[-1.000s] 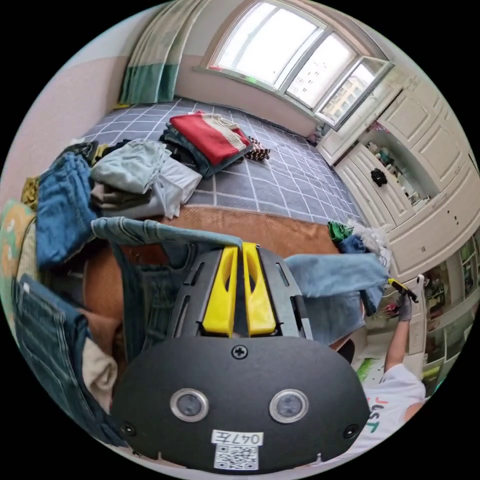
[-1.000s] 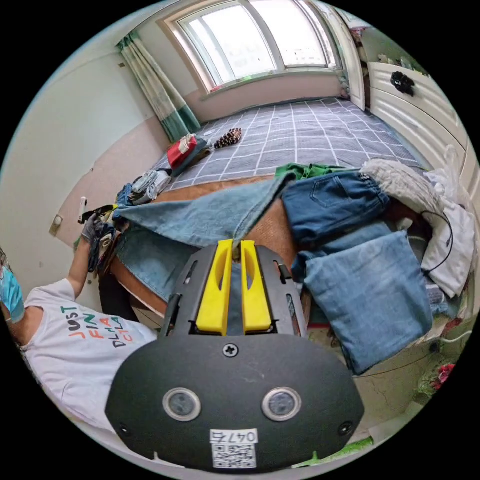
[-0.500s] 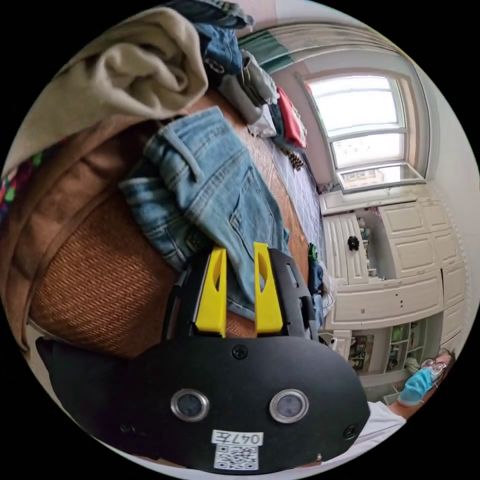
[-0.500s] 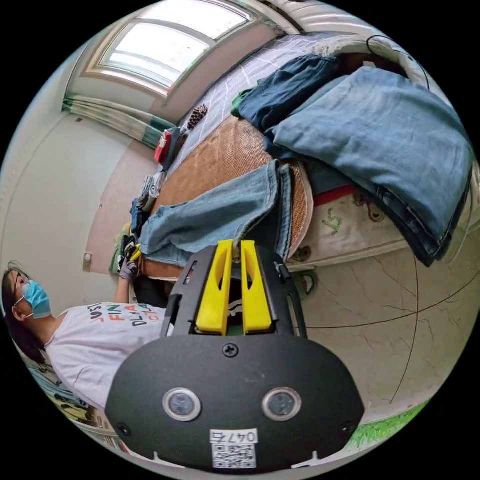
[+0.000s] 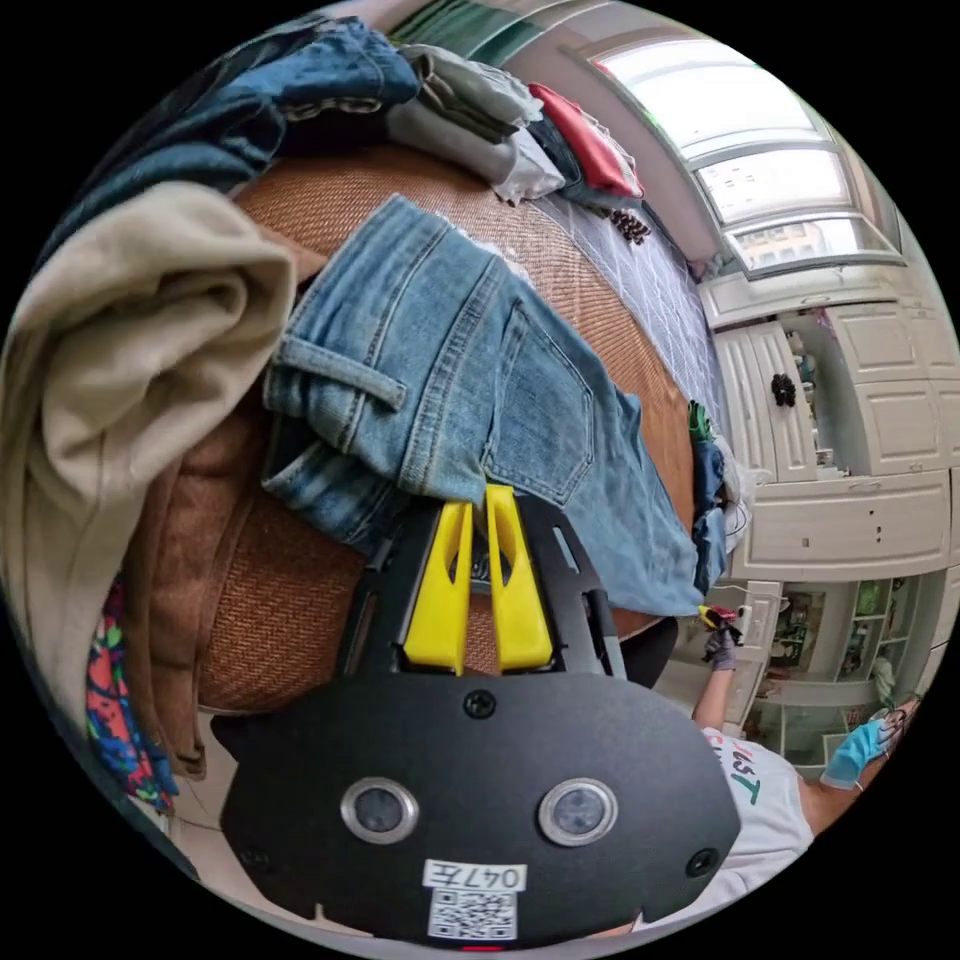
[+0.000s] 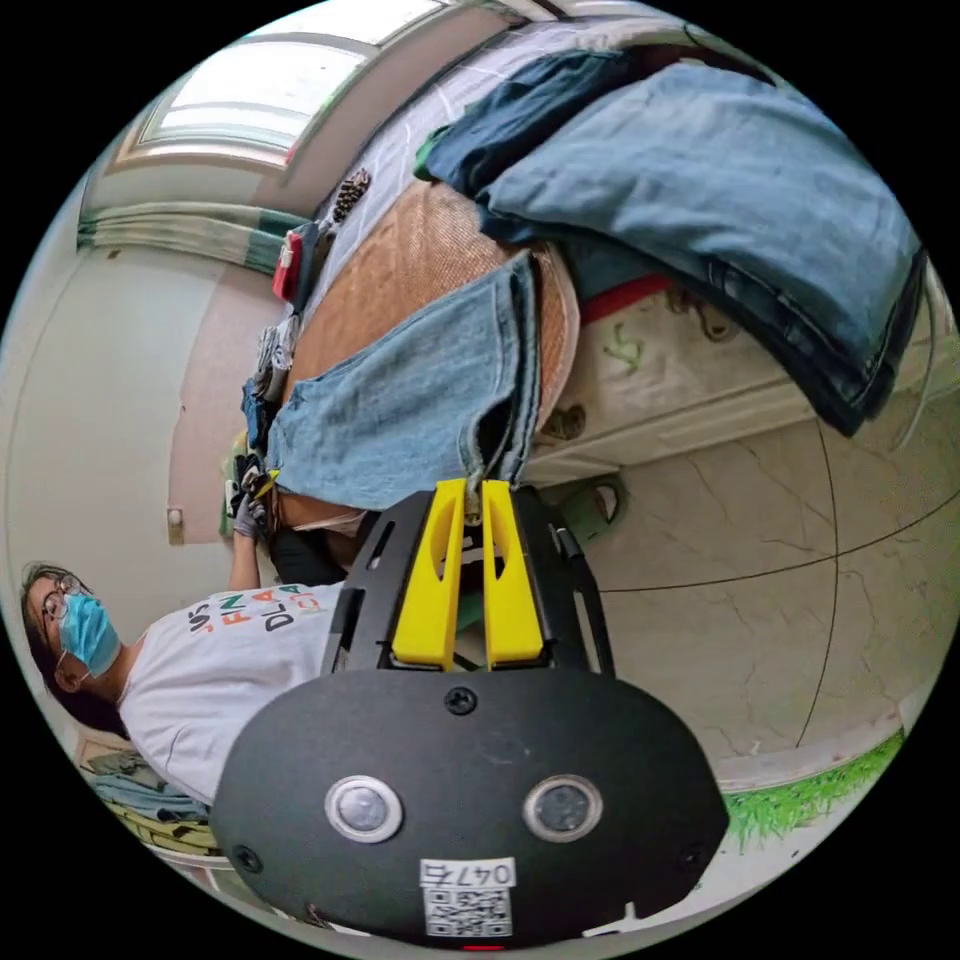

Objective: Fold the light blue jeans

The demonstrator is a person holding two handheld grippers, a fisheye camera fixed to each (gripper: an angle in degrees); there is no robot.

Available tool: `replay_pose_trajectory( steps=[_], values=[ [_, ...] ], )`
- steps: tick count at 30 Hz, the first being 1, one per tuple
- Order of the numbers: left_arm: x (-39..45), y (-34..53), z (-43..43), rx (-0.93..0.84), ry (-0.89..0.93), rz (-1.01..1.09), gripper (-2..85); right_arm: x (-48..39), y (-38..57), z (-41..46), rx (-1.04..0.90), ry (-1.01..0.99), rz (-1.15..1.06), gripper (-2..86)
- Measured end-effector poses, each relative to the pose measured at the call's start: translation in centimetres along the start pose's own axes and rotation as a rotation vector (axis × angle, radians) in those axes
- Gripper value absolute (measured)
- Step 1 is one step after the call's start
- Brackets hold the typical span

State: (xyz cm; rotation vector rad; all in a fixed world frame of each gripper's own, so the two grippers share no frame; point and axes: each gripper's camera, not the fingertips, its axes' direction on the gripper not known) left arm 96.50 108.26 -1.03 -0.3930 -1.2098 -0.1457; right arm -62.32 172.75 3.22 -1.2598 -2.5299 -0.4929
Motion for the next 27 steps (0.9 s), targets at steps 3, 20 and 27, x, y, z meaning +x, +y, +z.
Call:
replay_pose_trajectory(
  steps=[3,20,27],
  values=[
    [-0.7,1.2,0.4,0.027,0.057,-0.028,-0.6,0.7,-0.3,1.2,0.007,0.007,0.047,-0.1],
    [-0.6,4.7,1.7,0.066,0.077,-0.034,-0.8,-10.7,-8.6,-5.7,0.089,0.099,-0.155,-0.1],
    [-2.3,3.5,2.0,-0.023,0.151,-0.045,-0.6,-4.2,-6.1,0.6,0.036,-0.037,0.025,0.0]
  ],
)
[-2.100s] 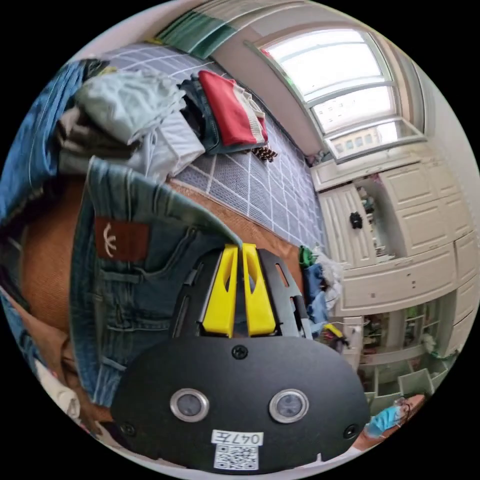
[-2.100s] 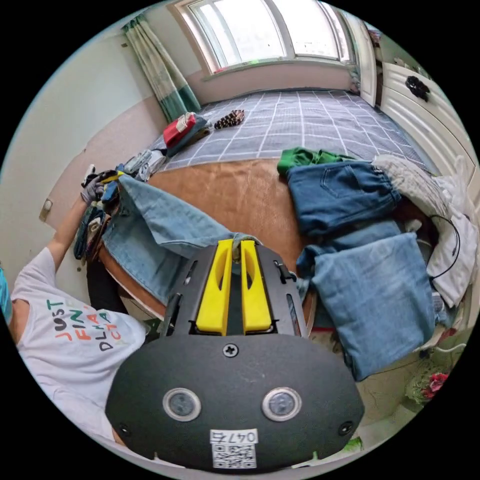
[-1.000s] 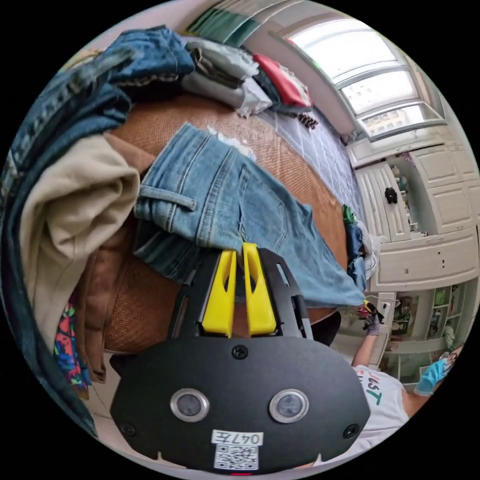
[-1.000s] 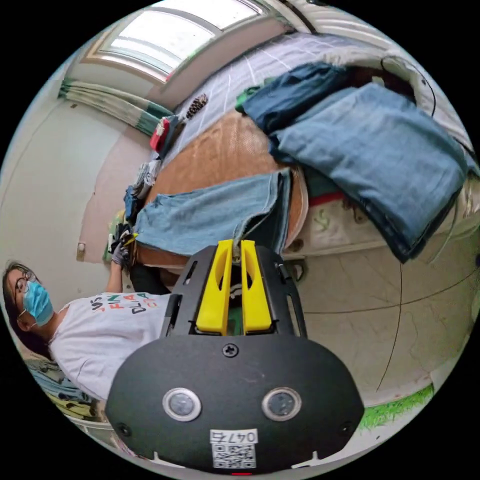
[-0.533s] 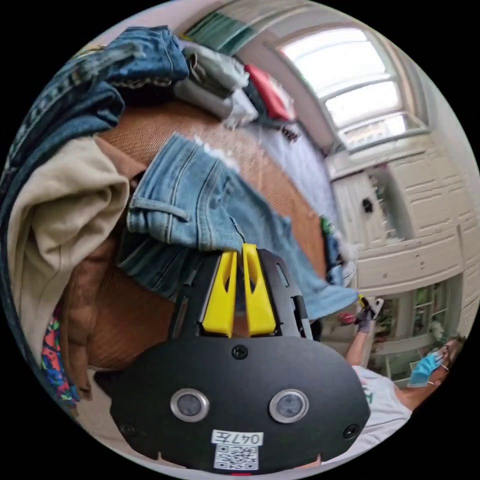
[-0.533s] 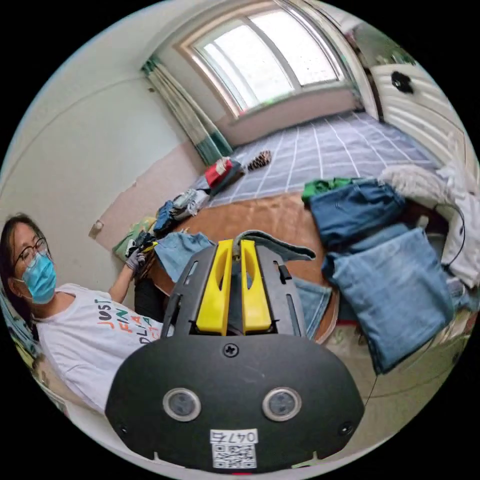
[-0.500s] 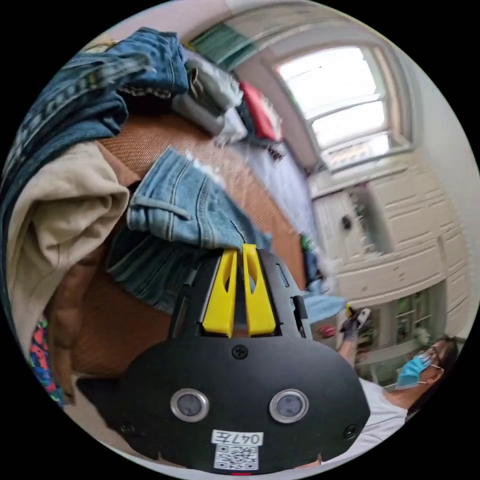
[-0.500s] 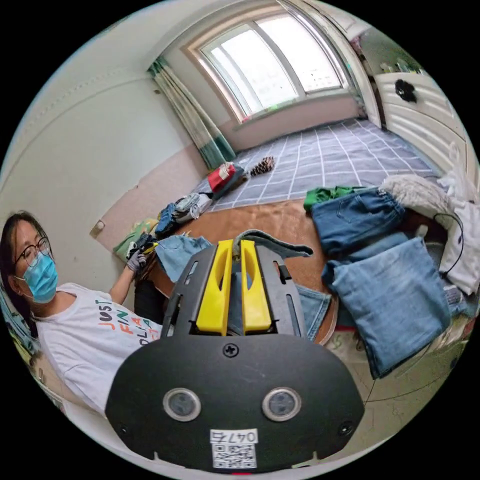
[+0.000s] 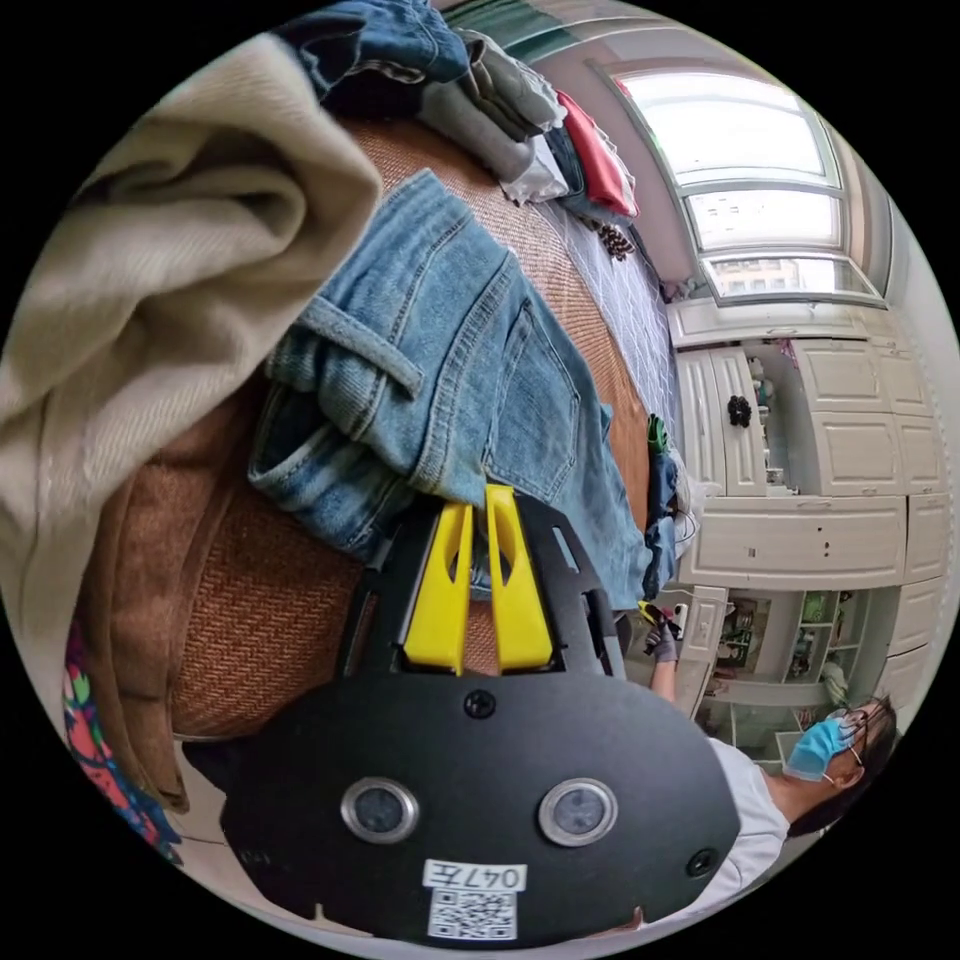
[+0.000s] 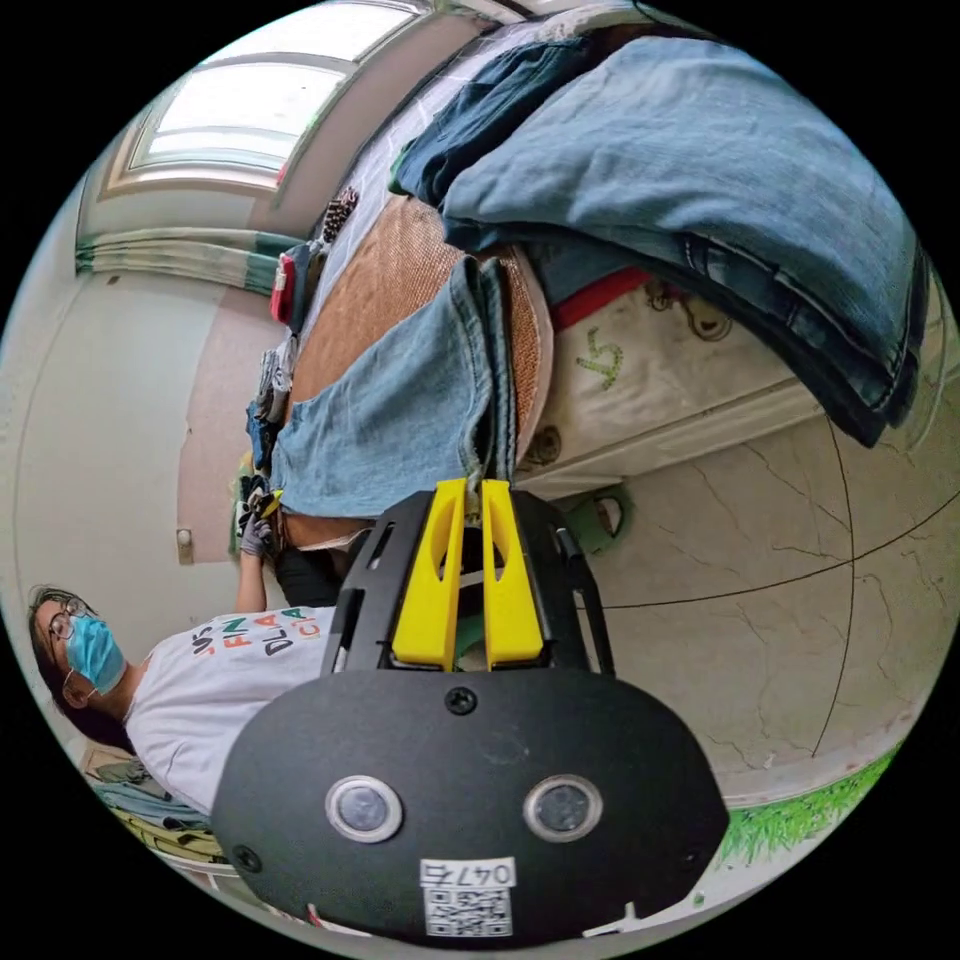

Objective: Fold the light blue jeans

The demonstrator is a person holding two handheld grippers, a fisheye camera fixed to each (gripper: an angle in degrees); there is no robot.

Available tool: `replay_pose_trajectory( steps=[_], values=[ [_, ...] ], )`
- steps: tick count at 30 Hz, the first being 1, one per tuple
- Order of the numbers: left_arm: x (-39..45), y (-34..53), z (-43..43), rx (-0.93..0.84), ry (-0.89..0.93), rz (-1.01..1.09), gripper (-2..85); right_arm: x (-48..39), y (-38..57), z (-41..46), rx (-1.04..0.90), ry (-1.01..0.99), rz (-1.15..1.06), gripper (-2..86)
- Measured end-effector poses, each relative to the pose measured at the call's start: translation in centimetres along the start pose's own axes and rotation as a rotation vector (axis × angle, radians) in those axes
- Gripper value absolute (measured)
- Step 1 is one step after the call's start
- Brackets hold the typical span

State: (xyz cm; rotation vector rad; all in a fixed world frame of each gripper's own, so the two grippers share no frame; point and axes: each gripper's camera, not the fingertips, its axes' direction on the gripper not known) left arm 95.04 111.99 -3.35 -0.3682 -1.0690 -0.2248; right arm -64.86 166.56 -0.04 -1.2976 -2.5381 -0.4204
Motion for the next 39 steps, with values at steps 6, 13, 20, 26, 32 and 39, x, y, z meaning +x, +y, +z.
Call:
replay_pose_trajectory(
  steps=[6,13,20,26,32,39],
  values=[
    [-0.2,-0.5,-0.3,-0.02,-0.01,0.016,-0.3,-4.6,-1.2,0.7,-0.042,0.097,-0.01,3.0],
    [-2.0,0.4,-2.4,0.032,0.041,0.053,0.0,-31.8,-5.1,-0.2,0.286,0.378,-0.374,6.1],
    [-4.2,2.8,-6.4,0.168,0.153,0.139,-0.6,-64.4,-18.3,24.5,-0.072,-0.031,-0.961,5.1],
    [-2.4,5.2,-10.7,0.22,0.004,0.154,-0.7,-76.2,-29.8,44.3,-0.214,0.158,-0.891,7.1],
    [-8.2,2.9,-12.7,0.18,0.158,0.099,-0.8,-78.6,-35.1,50.3,-0.365,0.078,-0.712,1.3],
    [-8.3,1.8,-17.1,0.205,0.084,0.129,-0.8,-81.1,-34.2,48.9,-0.212,0.163,-0.81,-0.5]
  ],
)
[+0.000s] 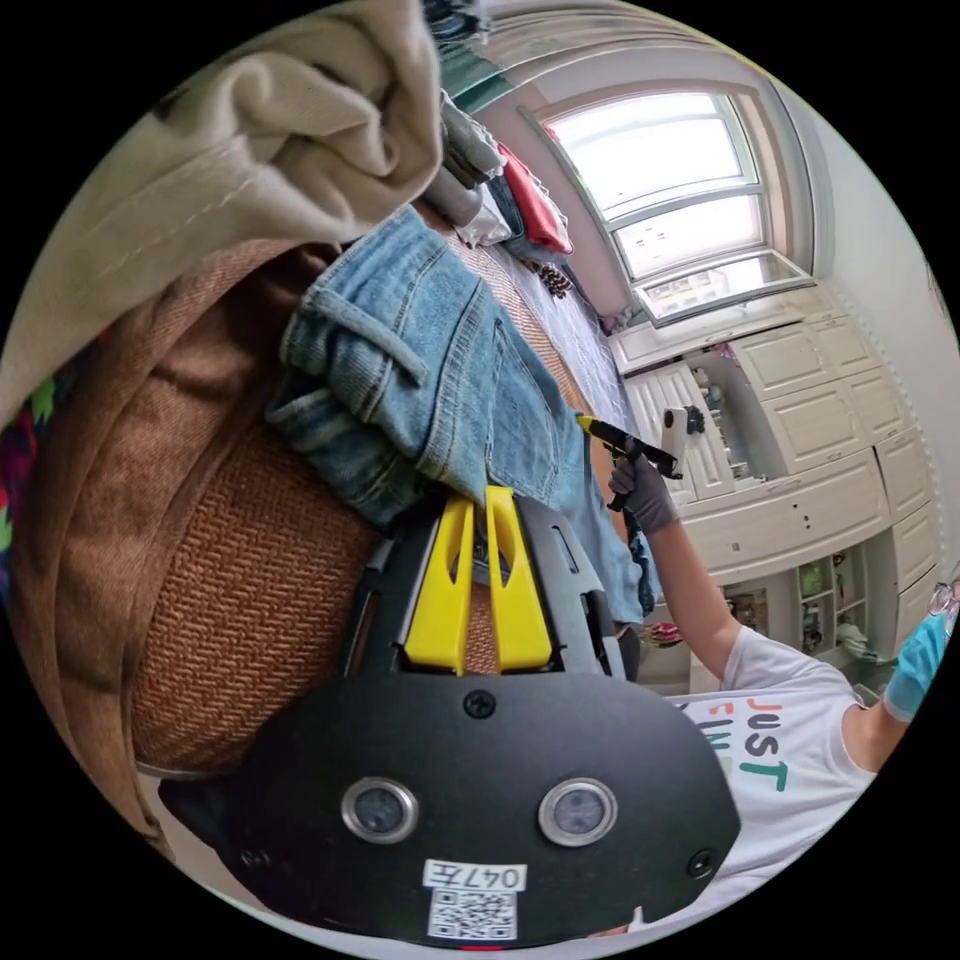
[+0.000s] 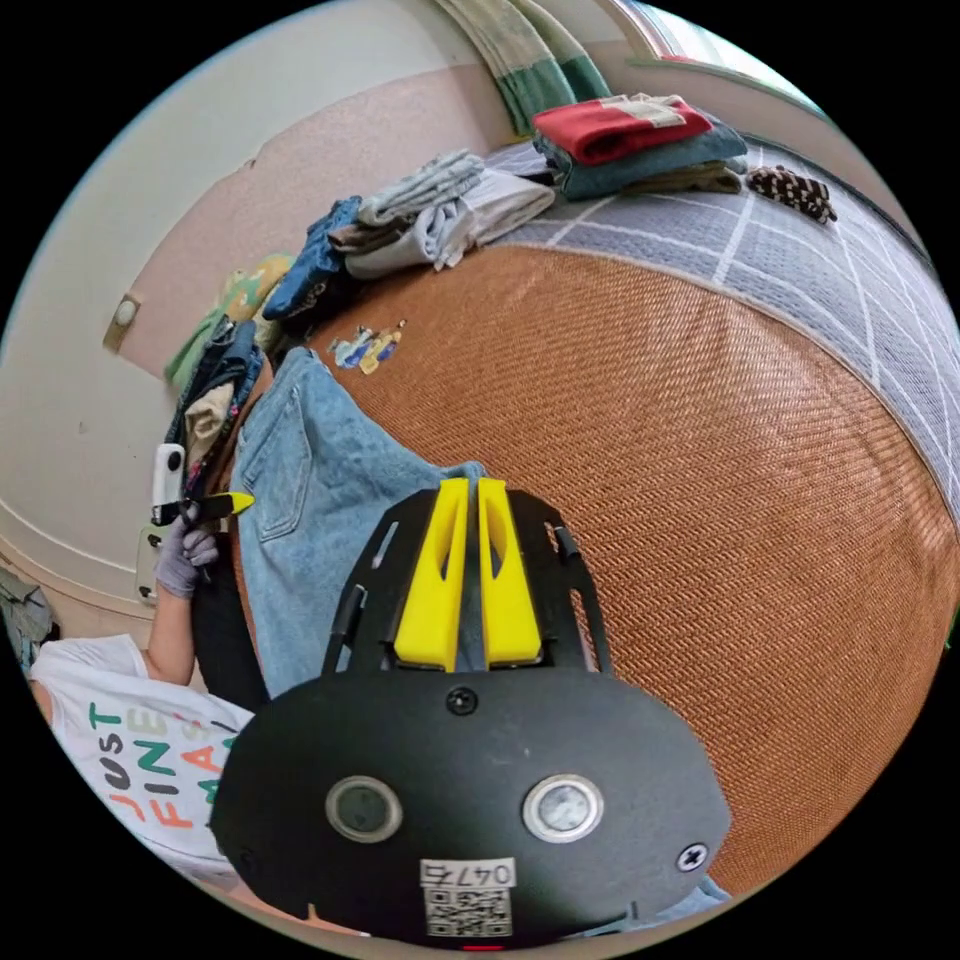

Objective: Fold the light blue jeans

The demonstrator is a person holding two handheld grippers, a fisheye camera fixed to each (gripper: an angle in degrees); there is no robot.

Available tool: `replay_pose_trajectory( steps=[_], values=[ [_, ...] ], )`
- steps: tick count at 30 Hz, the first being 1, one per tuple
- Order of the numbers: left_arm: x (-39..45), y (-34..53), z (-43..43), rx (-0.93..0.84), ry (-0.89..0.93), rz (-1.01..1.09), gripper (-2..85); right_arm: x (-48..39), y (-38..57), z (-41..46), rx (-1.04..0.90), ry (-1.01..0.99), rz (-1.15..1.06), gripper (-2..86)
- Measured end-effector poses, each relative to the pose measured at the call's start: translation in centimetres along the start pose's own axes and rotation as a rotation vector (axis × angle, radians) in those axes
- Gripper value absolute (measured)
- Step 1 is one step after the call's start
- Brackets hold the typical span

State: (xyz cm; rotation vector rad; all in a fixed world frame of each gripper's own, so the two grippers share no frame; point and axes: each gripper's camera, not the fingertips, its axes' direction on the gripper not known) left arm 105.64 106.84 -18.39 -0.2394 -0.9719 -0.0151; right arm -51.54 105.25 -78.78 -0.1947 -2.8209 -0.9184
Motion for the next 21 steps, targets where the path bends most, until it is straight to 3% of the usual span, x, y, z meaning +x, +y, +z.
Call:
replay_pose_trajectory(
  steps=[7,14,21],
  values=[
    [2.8,-1.2,-5.9,0.044,-0.16,0.021,-0.2,2.2,-0.1,-3.2,0.08,-0.104,0.082,-0.2],
    [-0.2,-4.5,-15.3,0.186,-0.012,-0.09,11.2,2.9,0.6,-7.8,0.129,-0.142,0.161,0.7],
    [-2.7,-11.3,-18.8,0.221,-0.059,-0.194,3.7,-0.7,4.1,-17.2,0.225,-0.003,0.161,2.4]
  ],
)
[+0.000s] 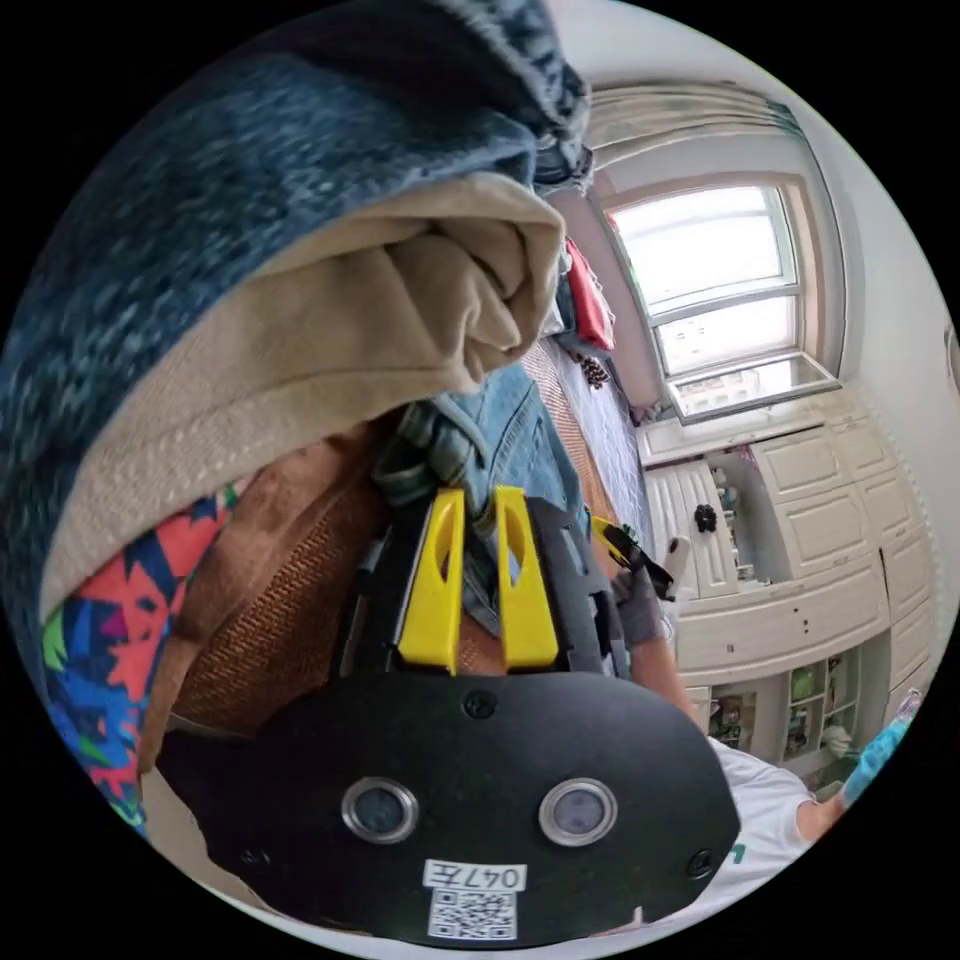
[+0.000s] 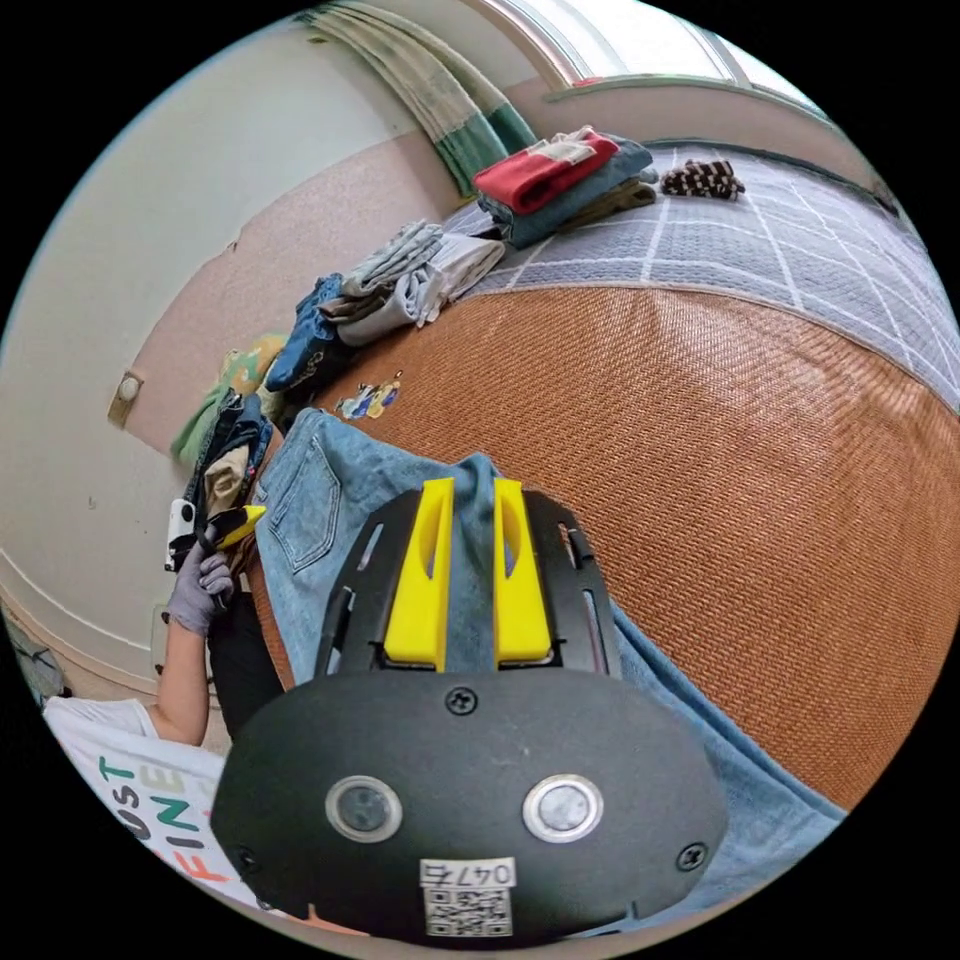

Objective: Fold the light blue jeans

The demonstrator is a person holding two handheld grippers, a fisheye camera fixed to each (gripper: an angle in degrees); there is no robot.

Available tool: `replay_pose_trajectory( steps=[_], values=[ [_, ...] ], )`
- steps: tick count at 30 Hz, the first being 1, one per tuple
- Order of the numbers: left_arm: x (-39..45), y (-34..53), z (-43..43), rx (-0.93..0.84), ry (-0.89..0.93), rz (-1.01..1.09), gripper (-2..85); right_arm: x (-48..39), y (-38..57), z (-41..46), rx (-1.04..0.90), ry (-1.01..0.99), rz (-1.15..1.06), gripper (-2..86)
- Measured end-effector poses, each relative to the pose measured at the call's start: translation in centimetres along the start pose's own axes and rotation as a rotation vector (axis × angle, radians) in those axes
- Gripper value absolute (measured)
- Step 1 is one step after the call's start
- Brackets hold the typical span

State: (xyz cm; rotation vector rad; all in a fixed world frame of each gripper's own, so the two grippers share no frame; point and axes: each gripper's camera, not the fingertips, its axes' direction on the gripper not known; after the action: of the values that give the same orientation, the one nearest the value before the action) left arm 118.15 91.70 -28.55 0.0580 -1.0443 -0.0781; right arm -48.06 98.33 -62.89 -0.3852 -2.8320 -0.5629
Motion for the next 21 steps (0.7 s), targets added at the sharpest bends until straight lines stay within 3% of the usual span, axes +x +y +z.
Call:
replay_pose_trajectory(
  steps=[3,5,8,14,18,21],
  values=[
    [4.1,-1.0,-2.5,0.063,-0.028,0.084,0.4,-3.1,3.5,-6.0,0.073,-0.034,-0.09,2.2],
    [10.4,-1.0,-4.8,0.069,-0.194,0.266,-0.2,-5.0,5.9,-8.4,0.064,-0.058,-0.145,2.3],
    [12.1,-2.8,-4.0,-0.019,-0.386,0.29,-0.1,-7.4,9.7,-10.5,0.016,-0.044,-0.202,2.8],
    [10.1,-10.2,-4.3,-0.111,-0.187,0.101,4.2,-10.4,13.7,-12.2,-0.115,0.05,-0.285,3.8],
    [18.2,-9.9,-6.2,-0.056,-0.331,0.229,7.4,-12.7,18.1,-17.5,0.003,0.178,-0.365,3.0],
    [26.2,-9.3,-6.3,-0.003,-0.365,0.39,5.8,-10.2,20.3,-17.9,-0.121,0.269,-0.318,2.3]
  ],
)
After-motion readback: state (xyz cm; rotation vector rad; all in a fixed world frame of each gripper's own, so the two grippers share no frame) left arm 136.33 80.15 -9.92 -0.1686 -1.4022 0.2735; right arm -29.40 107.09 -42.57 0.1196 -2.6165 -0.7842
